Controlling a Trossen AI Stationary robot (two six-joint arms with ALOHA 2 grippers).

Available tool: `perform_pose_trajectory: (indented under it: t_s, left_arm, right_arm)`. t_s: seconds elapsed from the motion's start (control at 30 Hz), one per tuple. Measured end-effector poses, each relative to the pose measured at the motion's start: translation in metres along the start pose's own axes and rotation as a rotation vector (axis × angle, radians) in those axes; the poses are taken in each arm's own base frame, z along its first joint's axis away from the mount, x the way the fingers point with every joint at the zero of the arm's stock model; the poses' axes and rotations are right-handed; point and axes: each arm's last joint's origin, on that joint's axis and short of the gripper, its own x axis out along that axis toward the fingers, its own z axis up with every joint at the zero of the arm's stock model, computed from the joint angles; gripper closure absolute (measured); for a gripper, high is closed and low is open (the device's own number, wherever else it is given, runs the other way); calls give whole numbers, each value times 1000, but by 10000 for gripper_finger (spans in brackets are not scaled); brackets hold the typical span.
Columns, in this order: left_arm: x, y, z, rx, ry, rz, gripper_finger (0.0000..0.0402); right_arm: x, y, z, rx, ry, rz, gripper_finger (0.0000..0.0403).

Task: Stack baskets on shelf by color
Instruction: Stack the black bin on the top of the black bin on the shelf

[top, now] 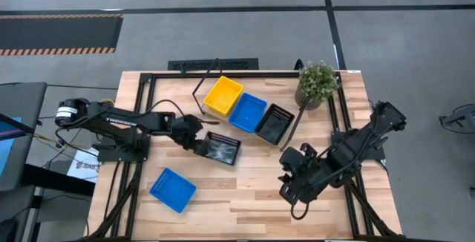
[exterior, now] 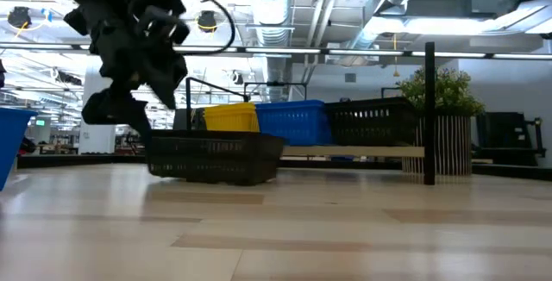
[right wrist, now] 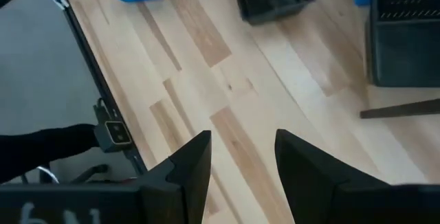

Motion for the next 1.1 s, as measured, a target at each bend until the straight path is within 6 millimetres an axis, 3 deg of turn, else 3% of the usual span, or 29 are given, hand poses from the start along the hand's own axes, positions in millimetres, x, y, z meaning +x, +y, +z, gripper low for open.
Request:
perform_pose_trajectory:
  t_s: [0.1, 0.23, 0.47, 0.63, 0.8, 1.1]
  left_arm:
    - [2, -14, -5, -15, 0, -116, 164]
    - [4, -33, -15, 8, 20, -241, 164]
    - [5, -45, -34, 1, 88, -302, 164]
    - [-2, -50, -41, 27, 174, -358, 164]
    - [-34, -58, -42, 67, 153, -484, 164]
    - [-108, -64, -45, 94, -108, -727, 164]
  right_arm:
    - [9, 7, -1, 63, -2, 0, 221]
    - [32, 15, -2, 291, -6, -48, 221]
    - [102, 30, 16, 508, -101, -107, 221]
    - [152, 23, 40, 593, -111, -135, 221]
    - [186, 6, 62, 635, -99, -188, 221]
    - [219, -18, 77, 631, -24, -273, 221]
